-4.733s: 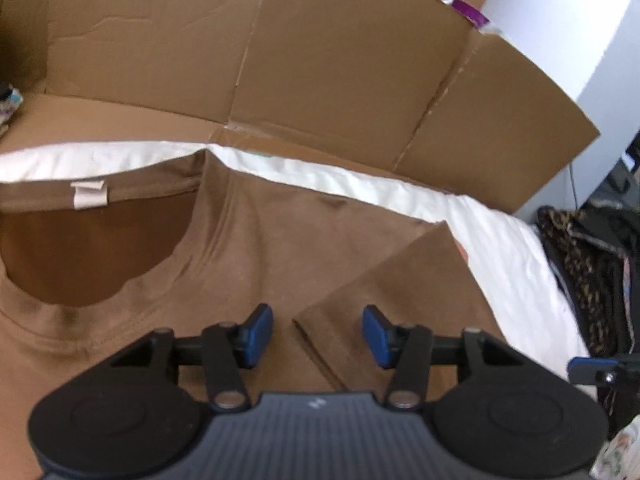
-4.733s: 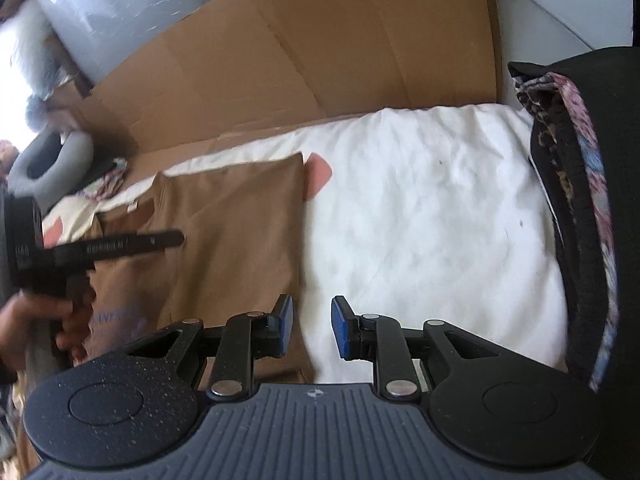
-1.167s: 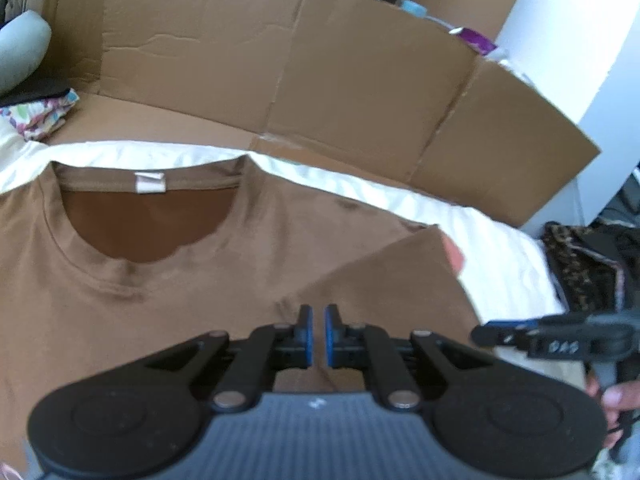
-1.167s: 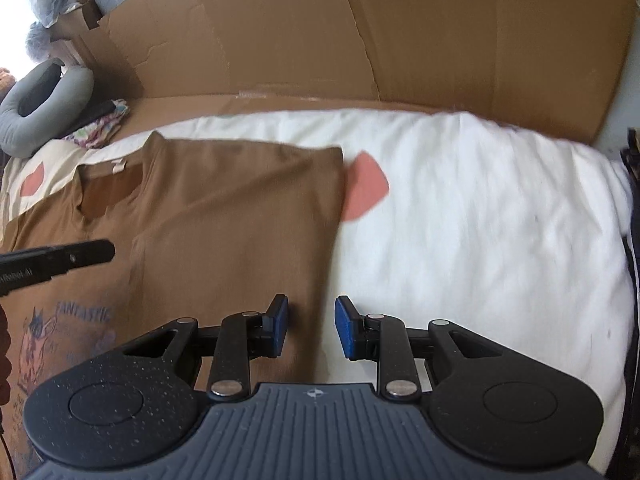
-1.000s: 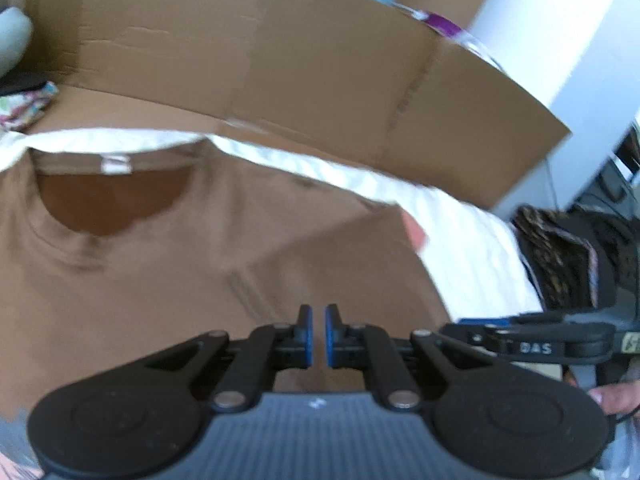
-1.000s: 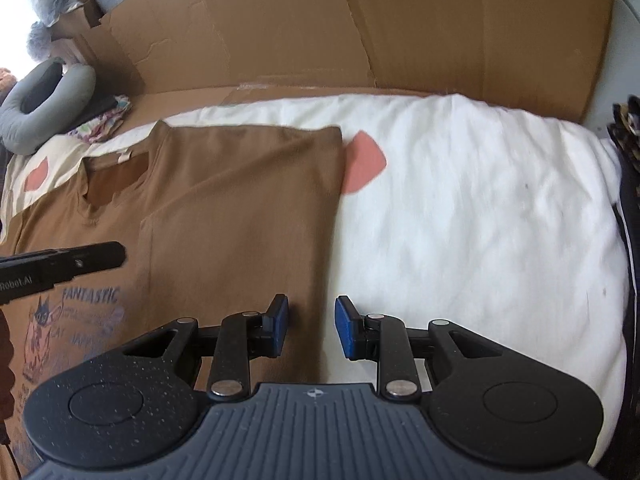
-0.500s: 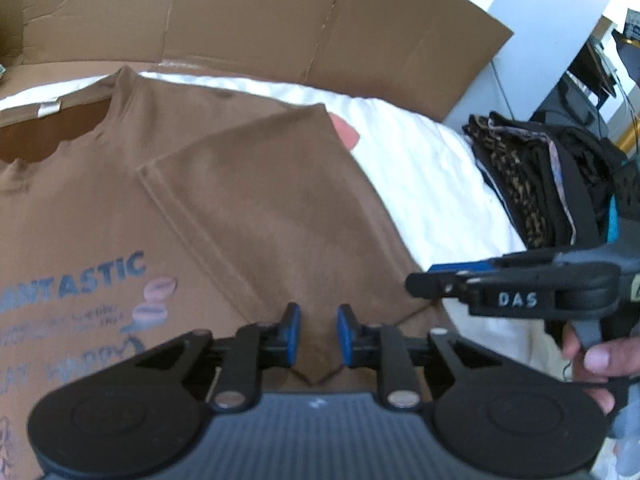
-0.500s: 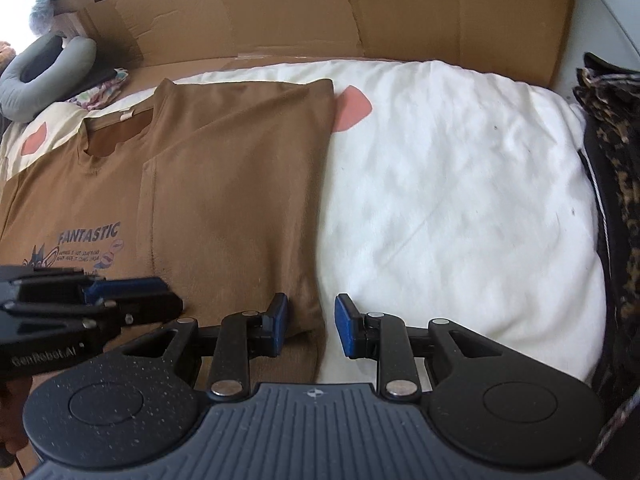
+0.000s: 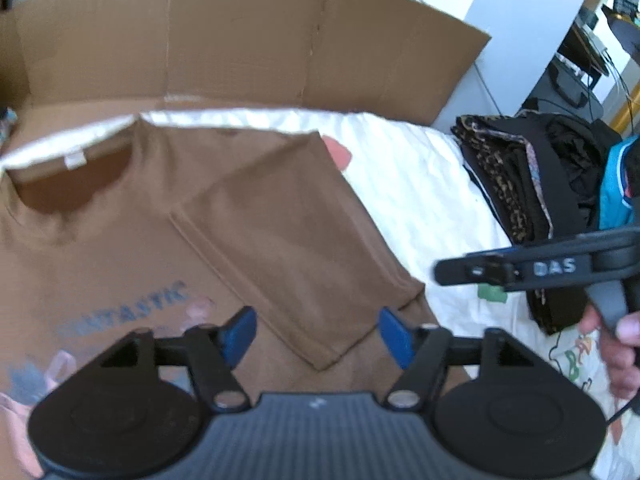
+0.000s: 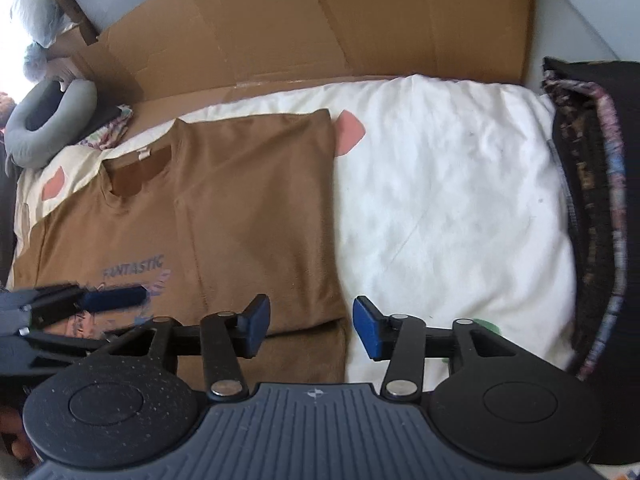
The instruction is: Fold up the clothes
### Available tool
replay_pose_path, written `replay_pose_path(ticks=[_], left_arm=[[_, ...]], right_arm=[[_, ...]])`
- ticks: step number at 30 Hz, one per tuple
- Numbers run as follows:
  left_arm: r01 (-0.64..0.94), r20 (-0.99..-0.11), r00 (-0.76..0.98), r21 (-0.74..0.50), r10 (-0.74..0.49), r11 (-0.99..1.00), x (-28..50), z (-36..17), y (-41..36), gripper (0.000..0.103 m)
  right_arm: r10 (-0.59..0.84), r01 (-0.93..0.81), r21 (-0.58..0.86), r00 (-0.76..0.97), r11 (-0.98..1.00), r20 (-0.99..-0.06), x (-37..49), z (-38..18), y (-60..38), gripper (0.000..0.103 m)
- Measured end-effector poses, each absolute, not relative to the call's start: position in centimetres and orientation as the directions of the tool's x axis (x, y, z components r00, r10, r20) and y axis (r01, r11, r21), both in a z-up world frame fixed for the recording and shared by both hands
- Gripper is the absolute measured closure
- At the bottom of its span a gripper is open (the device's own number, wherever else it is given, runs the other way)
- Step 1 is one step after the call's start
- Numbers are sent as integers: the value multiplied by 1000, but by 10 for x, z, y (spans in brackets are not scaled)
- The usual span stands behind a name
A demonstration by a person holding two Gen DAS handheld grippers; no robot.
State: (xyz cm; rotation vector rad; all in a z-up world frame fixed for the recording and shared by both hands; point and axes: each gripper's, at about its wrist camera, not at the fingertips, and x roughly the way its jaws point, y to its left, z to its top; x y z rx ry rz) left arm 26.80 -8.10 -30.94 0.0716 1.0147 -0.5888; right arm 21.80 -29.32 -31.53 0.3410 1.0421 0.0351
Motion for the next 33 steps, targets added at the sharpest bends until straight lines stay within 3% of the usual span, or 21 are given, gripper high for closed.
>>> replay_pose_path(ticks=[5,12,23,33], left_arm=[[448,-849,384,-173,-363,877,278,-268,-70,22],[421,-879,358,-148,-313,895,274,-189,-56,18],[309,-877,407,-132,-256,942,260,-49,-24,15],[209,-868,442,-145,-226,967,228,27,25,12]], right_arm=[[162,176,285,506,942,-847,209,-279,-306,28],[152,240,298,485,924,-861,203,-208,-336,16],[184,183,319,520,930,-834,183,-81,-344,9],[207,123,315,528,941,-824,171,0,-326,7]])
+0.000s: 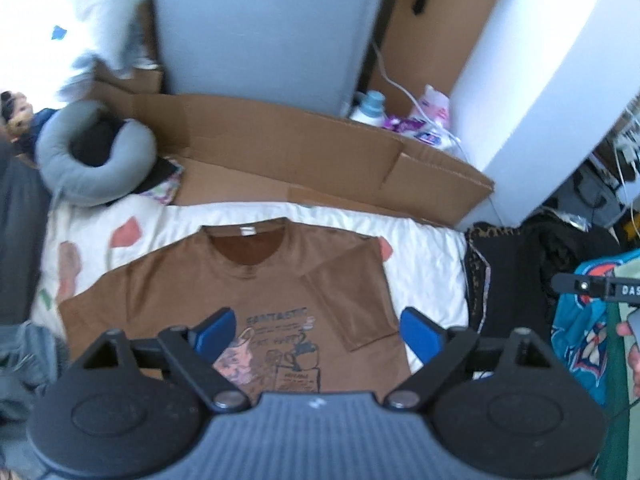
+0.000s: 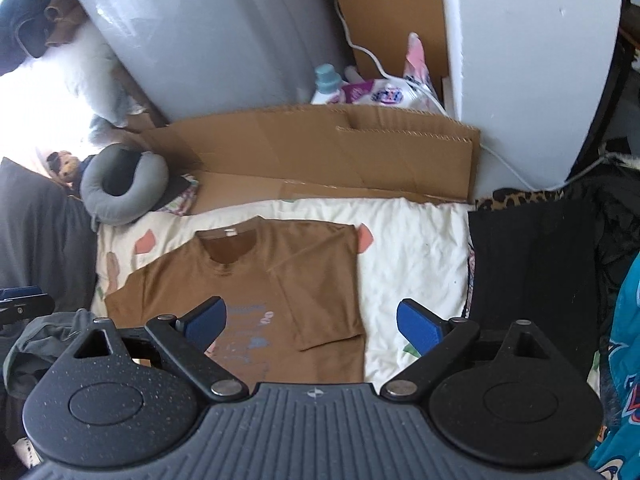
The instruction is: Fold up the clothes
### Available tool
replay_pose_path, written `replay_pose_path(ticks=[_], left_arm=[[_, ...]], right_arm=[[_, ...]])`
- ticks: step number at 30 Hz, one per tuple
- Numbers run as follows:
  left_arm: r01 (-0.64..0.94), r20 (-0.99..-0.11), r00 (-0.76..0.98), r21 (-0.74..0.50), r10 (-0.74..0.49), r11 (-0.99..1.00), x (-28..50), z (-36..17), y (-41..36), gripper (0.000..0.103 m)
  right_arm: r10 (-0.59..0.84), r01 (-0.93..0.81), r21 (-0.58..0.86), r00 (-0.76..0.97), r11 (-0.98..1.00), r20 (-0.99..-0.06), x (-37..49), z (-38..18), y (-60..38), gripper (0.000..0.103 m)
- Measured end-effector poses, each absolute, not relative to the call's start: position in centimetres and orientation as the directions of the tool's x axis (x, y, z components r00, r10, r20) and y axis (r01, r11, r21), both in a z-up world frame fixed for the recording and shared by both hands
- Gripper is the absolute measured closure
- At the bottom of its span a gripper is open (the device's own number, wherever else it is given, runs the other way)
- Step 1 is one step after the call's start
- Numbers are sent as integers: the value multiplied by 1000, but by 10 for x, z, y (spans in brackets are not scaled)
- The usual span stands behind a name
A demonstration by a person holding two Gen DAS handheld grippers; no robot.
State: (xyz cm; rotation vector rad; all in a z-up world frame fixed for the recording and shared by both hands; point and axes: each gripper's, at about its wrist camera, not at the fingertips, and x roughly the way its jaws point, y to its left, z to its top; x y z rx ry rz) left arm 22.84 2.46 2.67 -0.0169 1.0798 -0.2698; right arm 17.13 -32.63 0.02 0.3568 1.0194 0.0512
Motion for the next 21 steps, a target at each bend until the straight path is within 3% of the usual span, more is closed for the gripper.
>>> replay_pose_path(ticks=[12,21], left_arm=[[126,-855,500,-83,-136,989,197,94,87,11],[65,-868,484,-92,-112,994,175,105,136,9]], right_arm=[[242,95,346,546,934,-802,158,55,-297,3],[270,63,360,545,931,-794,150,77,-268,3]])
